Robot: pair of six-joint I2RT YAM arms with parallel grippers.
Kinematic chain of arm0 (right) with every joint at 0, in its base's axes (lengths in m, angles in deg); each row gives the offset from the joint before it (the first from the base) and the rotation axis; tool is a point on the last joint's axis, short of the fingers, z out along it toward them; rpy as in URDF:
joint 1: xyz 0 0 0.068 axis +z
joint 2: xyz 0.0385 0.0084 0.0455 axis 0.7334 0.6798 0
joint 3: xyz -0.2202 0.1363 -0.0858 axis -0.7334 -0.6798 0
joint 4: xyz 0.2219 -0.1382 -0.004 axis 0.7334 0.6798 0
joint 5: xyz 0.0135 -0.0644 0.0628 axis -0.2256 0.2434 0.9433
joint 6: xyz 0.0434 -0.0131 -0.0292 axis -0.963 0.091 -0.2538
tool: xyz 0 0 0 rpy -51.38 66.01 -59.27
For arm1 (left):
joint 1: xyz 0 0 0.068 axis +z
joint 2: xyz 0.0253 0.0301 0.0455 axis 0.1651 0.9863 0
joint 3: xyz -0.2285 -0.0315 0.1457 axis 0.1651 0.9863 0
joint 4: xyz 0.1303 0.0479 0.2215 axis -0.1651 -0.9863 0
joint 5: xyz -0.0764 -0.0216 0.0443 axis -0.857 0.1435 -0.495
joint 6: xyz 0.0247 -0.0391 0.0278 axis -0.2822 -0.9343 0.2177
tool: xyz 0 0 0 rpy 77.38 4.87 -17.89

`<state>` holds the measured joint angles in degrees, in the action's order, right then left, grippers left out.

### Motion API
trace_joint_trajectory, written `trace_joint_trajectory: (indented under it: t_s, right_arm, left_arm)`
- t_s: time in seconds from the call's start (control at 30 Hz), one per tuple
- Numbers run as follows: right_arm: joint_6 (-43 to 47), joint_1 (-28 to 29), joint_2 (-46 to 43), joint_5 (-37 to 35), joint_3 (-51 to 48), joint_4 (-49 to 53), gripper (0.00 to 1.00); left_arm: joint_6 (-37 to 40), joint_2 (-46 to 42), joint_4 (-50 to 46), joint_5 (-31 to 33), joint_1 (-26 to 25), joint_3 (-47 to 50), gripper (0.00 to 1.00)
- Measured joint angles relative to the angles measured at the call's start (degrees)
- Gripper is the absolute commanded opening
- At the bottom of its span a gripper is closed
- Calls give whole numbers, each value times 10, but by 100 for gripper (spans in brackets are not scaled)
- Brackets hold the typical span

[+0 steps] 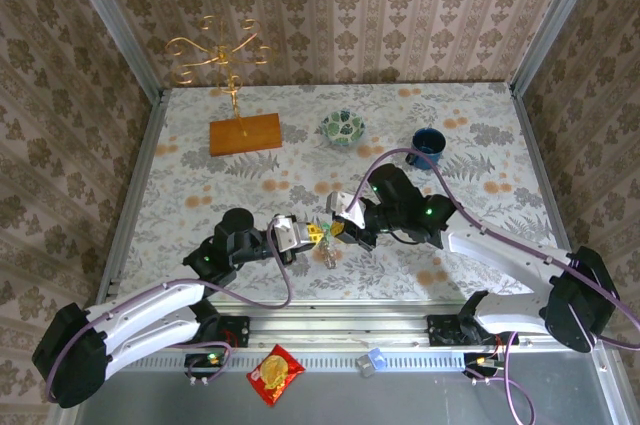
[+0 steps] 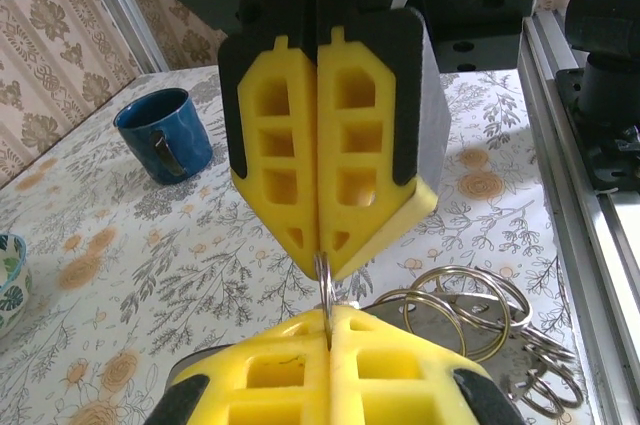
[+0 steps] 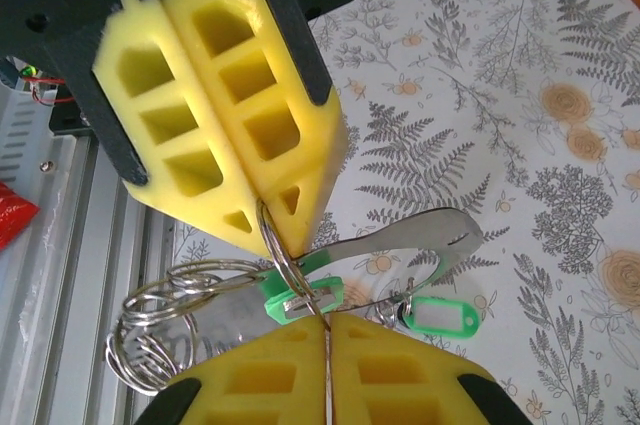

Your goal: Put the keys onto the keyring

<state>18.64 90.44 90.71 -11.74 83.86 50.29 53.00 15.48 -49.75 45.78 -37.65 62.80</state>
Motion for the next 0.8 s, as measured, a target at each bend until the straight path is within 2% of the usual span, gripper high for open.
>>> trace_joint_trajectory:
  t_s: [0.17,0.3,0.43,0.63,0.8]
  right_arm:
    - [0,0,16,2,0,0,10]
    - [-4,0,17,4,0,-1,23]
    - [-9,-2,9,5,-4,-11,28]
    - [-12,-3,-10,14,-17,-39,27]
    - [-20,-3,-9,27,-18,-61,18]
  left_arm:
    - [0,4,7,0,0,4,0]
    - [0,9,17,0,0,4,0]
    - [0,9,23,0,0,4,0]
    - [0,9,28,0,0,4,0]
    - [-8,9,40,0,0,8,0]
